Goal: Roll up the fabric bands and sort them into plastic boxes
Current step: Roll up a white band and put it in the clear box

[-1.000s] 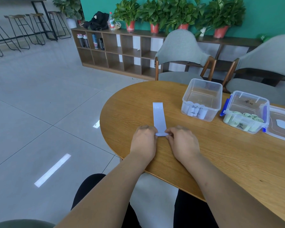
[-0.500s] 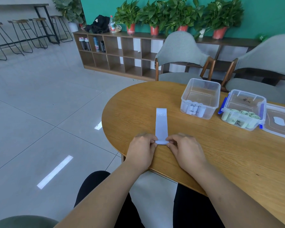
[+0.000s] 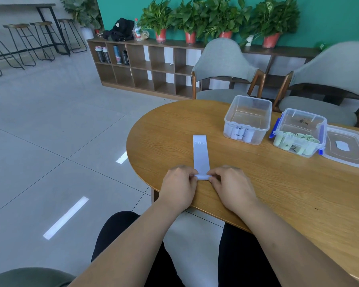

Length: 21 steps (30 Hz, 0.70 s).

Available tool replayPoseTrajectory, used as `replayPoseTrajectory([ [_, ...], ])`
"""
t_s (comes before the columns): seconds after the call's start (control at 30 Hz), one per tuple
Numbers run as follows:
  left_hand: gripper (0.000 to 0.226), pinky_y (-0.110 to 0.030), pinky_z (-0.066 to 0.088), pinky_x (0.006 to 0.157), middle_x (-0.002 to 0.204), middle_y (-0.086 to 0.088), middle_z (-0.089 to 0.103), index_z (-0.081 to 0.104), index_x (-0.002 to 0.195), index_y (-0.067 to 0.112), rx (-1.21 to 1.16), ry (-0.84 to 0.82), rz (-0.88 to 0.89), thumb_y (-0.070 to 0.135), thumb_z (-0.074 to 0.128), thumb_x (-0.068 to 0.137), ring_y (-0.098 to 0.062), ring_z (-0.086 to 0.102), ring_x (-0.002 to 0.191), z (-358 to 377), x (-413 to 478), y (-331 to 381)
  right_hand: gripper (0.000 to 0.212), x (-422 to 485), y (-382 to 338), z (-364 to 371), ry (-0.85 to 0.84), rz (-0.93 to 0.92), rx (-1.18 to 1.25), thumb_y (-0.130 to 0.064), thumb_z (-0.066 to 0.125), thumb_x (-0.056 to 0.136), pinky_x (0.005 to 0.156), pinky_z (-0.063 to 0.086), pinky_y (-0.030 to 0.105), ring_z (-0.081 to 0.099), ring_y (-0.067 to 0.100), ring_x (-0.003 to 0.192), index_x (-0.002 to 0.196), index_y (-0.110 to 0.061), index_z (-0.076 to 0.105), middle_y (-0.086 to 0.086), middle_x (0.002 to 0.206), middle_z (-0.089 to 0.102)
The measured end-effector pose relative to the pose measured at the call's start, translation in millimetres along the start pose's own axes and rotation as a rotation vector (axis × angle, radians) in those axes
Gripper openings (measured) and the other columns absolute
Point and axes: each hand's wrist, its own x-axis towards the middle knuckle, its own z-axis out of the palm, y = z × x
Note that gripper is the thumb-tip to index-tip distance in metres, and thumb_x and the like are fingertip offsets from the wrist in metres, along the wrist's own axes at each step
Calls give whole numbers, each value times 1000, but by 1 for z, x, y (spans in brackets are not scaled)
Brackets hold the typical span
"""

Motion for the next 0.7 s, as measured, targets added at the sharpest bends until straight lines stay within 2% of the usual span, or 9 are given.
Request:
replayPoseTrajectory([
  [0.1, 20, -34, 56, 85, 91, 13, 73, 73, 113, 27, -55, 0, -38, 19, 68, 95, -11, 68, 88, -2, 1, 0, 21, 4, -1, -4, -9, 31, 74, -31, 67, 98, 85, 54, 33, 67, 16, 101, 118, -33, 73, -14, 103, 75],
  [0.2, 13, -35, 56, 82, 85, 15, 71, 69, 102, 29, -65, 0, -49, 20, 69, 94, -9, 67, 84, -3, 2, -1, 10, 8, 0, -8, -39, 53, 113, -30, 72, 93, 79, 55, 33, 68, 11, 89, 102, -33, 70, -18, 82, 71],
  [0.27, 9, -34, 57, 81, 86, 14, 72, 71, 99, 29, -63, 6, -45, 21, 70, 94, -7, 67, 84, -3, 2, -1, 6, 11, 1, -9, -44, 64, 117, -31, 72, 93, 79, 56, 32, 67, 10, 89, 99, -33, 72, -18, 83, 71],
  [0.47, 18, -35, 54, 87, 100, 8, 70, 74, 109, 22, -9, 41, 21, 16, 71, 93, -14, 63, 99, 1, 1, -2, 12, 10, -2, -8, -10, 73, 103, -35, 69, 95, 79, 56, 32, 67, 9, 93, 105, -34, 75, -17, 93, 73],
  [0.6, 18, -38, 54, 89, 104, 4, 72, 76, 111, 18, -2, 62, 9, 15, 70, 95, -16, 65, 101, 2, 4, -1, 22, 8, 0, -5, -14, 59, 127, -27, 71, 91, 83, 57, 31, 67, 8, 96, 112, -35, 76, -17, 100, 73],
  [0.7, 19, -38, 55, 89, 105, 3, 75, 77, 113, 19, 12, 53, 5, 17, 68, 96, -17, 68, 100, 1, 7, 2, 21, 9, 1, -4, 0, 51, 123, -27, 69, 95, 83, 57, 32, 68, 10, 95, 113, -34, 76, -15, 102, 74],
])
